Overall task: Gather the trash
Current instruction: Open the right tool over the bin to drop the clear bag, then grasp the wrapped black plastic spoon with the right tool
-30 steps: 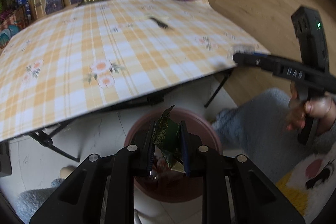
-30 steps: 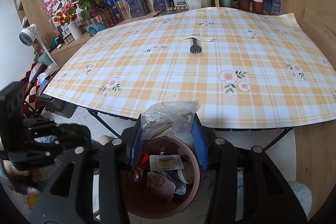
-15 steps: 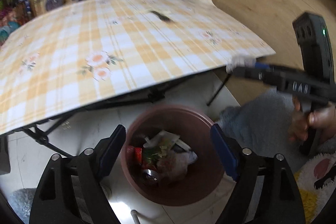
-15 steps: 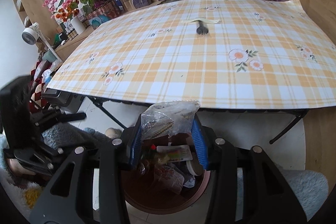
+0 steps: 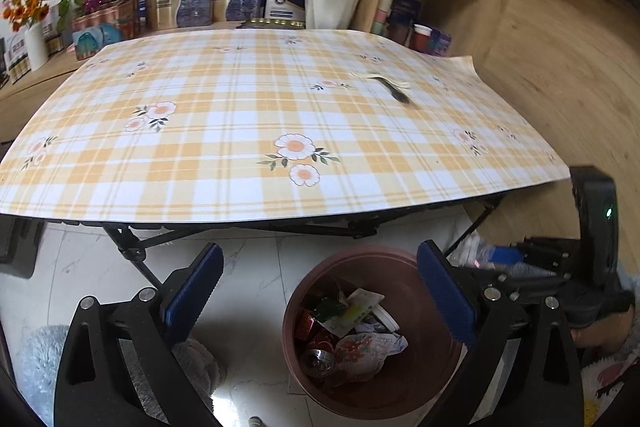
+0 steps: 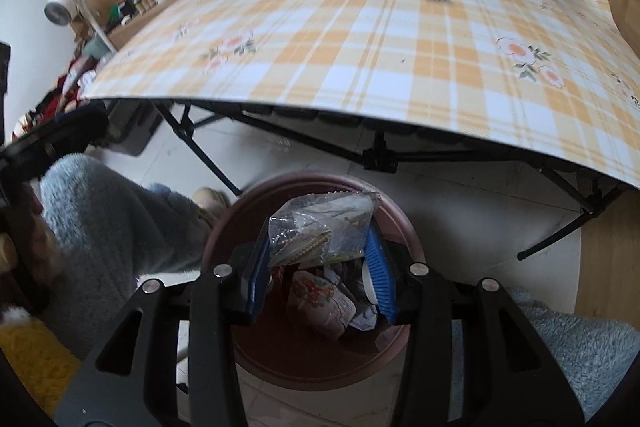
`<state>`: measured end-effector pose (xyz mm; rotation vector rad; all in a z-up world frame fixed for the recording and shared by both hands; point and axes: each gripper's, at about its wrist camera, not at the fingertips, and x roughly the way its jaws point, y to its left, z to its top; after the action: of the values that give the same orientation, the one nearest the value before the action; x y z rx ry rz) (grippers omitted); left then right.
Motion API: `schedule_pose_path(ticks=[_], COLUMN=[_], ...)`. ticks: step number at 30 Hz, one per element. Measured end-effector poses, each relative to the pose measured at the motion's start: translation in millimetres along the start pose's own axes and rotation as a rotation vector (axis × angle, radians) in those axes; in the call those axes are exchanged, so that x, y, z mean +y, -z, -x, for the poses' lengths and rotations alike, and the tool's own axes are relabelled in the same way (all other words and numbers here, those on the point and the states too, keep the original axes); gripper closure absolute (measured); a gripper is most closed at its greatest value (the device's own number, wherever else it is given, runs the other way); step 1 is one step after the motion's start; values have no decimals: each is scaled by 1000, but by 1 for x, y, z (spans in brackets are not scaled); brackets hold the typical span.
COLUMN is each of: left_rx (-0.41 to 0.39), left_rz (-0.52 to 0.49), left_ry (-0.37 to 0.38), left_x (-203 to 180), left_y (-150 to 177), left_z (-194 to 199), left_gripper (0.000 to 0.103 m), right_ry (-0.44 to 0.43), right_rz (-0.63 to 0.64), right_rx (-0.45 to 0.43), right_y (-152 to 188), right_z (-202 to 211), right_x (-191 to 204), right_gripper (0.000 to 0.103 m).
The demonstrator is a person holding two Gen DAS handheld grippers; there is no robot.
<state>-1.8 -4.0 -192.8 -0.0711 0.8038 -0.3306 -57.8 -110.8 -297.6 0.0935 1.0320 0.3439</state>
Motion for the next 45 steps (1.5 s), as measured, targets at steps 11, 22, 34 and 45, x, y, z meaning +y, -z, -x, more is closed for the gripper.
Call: schedule_pose_path(ticks=[11, 22, 34, 45], left_rx=[-9, -32, -108, -151], left_rz=[50, 97, 96, 111], left_ry=[-10, 7, 6, -52], left_x=[9, 19, 23, 49], left_y=[1, -7, -42, -77], left_z=[4, 7, 13, 5], left_gripper=[8, 8, 8, 8], right_ry=[38, 74, 95, 155], right_rz=[41, -21, -111, -74], right_rx=[57, -22, -189, -172], right_y=[3, -10, -58, -89], right_z=[-13, 4, 55, 44], right_x=[8, -4, -45, -73], right_gripper=[38, 6, 6, 6])
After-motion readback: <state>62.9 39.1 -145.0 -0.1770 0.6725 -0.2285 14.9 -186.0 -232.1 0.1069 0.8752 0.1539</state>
